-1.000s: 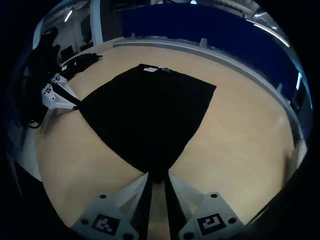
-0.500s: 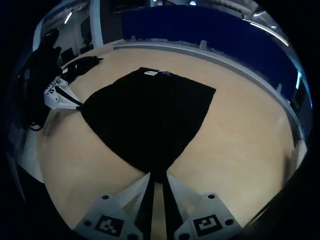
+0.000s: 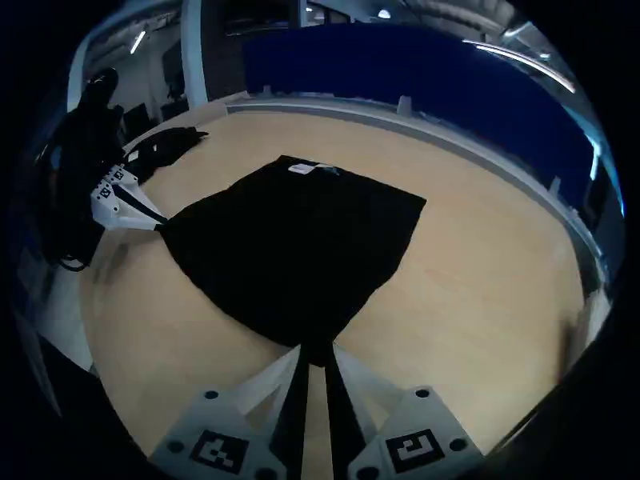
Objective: Fold towel
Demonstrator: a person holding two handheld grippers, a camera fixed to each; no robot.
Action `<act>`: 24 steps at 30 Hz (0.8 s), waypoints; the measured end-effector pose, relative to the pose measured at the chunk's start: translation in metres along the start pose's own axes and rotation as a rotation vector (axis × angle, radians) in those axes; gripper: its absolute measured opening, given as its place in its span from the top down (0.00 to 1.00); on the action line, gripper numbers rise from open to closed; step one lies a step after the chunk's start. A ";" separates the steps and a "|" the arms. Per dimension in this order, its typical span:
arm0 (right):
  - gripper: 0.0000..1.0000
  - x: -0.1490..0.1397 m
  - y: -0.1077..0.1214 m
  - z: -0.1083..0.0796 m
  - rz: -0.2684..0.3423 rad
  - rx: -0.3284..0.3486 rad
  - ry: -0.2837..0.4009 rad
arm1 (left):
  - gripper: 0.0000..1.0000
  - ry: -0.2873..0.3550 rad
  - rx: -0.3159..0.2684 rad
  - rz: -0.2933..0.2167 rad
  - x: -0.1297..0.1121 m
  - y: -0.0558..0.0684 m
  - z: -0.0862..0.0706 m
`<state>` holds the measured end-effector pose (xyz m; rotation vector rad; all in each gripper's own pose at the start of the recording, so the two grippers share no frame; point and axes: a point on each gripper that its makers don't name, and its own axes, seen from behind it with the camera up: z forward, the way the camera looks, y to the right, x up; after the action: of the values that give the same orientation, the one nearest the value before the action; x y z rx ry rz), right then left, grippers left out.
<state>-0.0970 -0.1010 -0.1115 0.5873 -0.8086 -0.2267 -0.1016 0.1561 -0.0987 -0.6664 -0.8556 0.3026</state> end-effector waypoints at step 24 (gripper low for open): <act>0.87 0.051 -0.003 -0.058 -0.045 -0.006 0.052 | 0.97 0.089 0.014 -0.096 0.042 0.000 -0.061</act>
<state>-0.0190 -0.1008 -0.1134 0.6038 -0.7446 -0.2545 -0.0281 0.1518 -0.1030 -0.6194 -0.7977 0.1906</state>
